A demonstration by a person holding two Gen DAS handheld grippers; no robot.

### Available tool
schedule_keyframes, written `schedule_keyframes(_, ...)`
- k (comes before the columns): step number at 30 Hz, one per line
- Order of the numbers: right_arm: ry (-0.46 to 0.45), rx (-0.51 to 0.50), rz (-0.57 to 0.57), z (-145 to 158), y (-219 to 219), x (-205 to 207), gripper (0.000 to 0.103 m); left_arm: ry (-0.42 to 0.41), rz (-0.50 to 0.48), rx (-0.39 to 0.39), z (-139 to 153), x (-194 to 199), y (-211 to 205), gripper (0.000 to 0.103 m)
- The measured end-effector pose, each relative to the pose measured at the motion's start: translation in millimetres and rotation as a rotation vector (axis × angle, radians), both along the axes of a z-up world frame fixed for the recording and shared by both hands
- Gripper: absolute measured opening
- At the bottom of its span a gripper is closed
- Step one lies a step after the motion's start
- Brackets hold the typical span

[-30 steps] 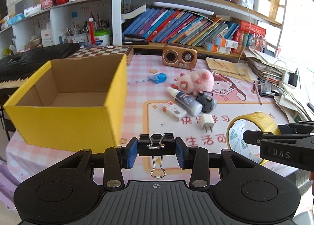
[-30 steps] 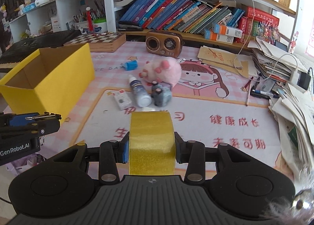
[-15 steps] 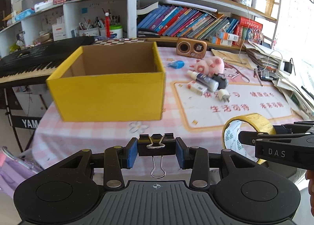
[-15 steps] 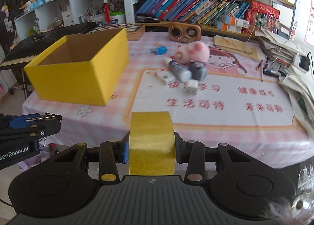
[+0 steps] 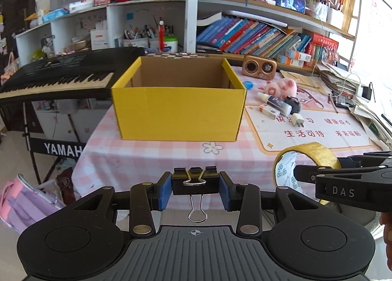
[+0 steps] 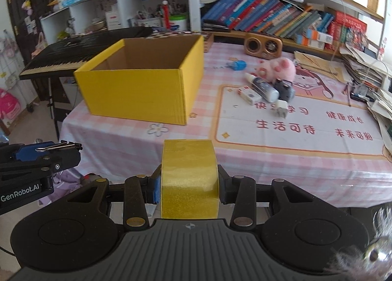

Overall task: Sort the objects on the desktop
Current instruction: 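Lift the tape and clip and carry both toward the yellow box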

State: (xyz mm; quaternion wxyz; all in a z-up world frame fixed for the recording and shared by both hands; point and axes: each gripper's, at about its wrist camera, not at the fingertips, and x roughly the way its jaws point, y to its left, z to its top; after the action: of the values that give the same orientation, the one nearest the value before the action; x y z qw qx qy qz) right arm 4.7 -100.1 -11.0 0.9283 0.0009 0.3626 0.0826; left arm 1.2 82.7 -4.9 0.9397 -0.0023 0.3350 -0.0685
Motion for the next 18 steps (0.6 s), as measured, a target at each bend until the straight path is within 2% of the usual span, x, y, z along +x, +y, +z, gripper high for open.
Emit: schedule_keyframes(18, 0.012, -0.011, 0.062, -2, 23, -5, 0.039, 0.006, 0.033, -0.013, -3, -13, 14, 0.039)
